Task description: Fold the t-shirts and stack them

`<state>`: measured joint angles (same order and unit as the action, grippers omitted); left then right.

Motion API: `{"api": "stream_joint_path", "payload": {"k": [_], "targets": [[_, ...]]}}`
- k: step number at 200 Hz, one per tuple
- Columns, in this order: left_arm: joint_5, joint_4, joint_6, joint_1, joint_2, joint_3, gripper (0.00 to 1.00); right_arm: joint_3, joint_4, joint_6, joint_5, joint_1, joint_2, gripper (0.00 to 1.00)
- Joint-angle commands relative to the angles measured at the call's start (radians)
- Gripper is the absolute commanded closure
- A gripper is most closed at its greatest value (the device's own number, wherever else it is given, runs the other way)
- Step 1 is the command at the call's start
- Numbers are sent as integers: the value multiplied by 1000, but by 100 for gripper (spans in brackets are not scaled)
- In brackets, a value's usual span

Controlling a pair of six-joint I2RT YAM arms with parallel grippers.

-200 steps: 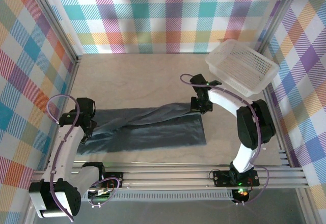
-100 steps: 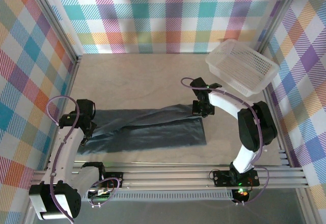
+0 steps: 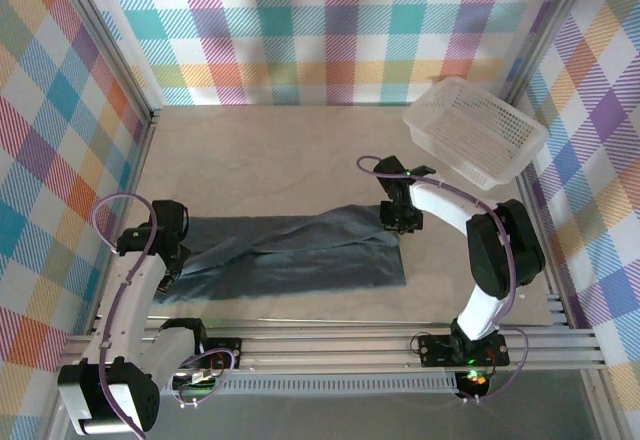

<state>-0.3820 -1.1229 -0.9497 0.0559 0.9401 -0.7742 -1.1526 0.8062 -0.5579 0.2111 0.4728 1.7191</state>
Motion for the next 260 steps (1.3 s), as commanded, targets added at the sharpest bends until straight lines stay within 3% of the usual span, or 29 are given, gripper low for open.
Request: {"api": "stream_joint_path", "payload": {"k": [1, 19, 50, 86, 111, 141, 188, 260], "targets": [[43, 9, 2, 13, -8, 10, 80, 0, 45, -30, 32, 5, -39, 63], [68, 38, 22, 12, -1, -21, 60, -31, 47, -31, 31, 2, -45, 60], [96, 127, 80, 13, 72, -115, 59, -113, 0, -17, -73, -10, 14, 62], [203, 288, 158, 57, 294, -216, 75, -219, -21, -19, -217, -13, 156, 74], [281, 335, 177, 88, 531, -291, 86, -249, 0, -34, -228, -18, 243, 80], [368, 365, 182, 89, 723, -347, 88, -315, 81, -31, -181, -56, 345, 83], [492, 433, 176, 21, 866, -428, 87, -372, 124, 36, -153, -208, 407, 84], [492, 375, 206, 8, 1085, -621, 95, -558, 189, 129, -88, -294, 504, 85]]}}
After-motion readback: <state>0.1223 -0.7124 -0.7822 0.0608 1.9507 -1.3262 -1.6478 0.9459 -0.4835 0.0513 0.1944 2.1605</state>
